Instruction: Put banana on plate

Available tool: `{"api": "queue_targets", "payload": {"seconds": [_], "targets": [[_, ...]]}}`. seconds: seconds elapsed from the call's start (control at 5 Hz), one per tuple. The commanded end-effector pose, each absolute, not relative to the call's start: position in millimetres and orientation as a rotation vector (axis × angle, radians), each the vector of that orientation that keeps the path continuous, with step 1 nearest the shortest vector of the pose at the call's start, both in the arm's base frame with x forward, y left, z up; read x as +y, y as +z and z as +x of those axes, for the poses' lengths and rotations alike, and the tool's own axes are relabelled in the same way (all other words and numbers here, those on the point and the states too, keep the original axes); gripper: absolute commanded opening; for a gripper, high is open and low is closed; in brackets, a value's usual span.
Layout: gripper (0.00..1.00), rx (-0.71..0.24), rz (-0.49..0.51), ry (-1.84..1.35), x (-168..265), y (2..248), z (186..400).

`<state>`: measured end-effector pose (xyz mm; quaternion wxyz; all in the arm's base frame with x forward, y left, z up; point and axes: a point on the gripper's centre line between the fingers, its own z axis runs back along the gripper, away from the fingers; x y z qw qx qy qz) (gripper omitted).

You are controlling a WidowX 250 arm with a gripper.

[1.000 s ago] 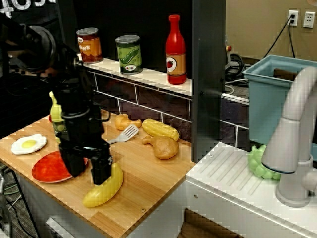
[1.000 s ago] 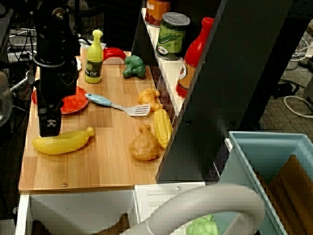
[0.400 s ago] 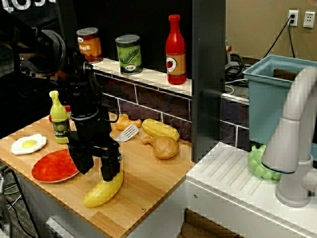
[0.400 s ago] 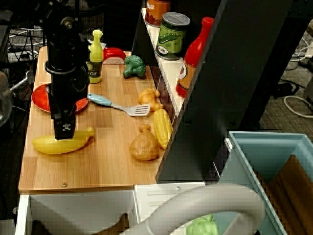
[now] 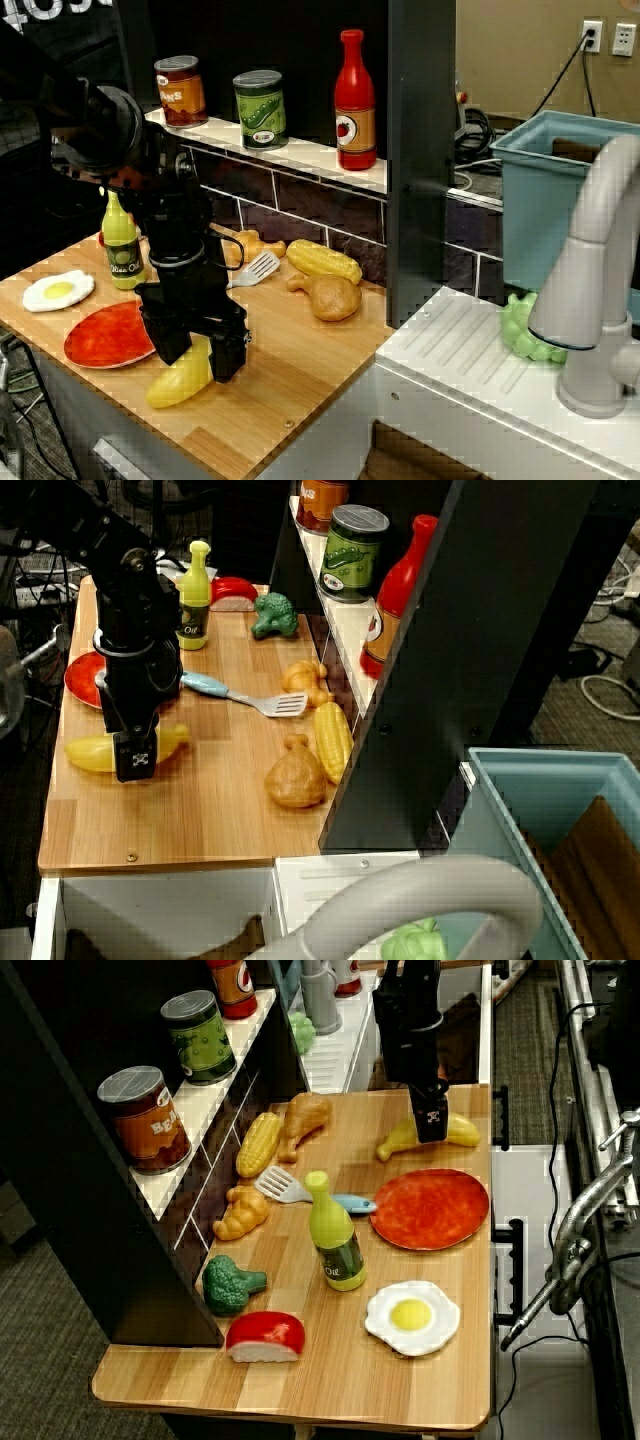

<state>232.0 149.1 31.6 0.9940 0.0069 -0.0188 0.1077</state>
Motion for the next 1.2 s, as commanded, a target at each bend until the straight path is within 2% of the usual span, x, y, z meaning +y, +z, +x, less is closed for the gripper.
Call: {"api": "queue_targets", "payload": {"seconds": [0.0, 0.4, 0.6, 0.8, 1.0], "targets": [[0.00, -0.055, 0.033, 0.230, 153.4, 29.5, 230.7], [0.00, -0.060, 0.025, 0.224, 156.0, 38.8, 232.4], [0.00, -0.025, 0.013, 0.188, 165.0, 56.9, 237.8], [0.00, 0.003, -0.020, 0.140, 179.9, 96.5, 242.8], [0.00, -0.004, -0.061, 0.127, 197.5, 122.1, 241.8]]}}
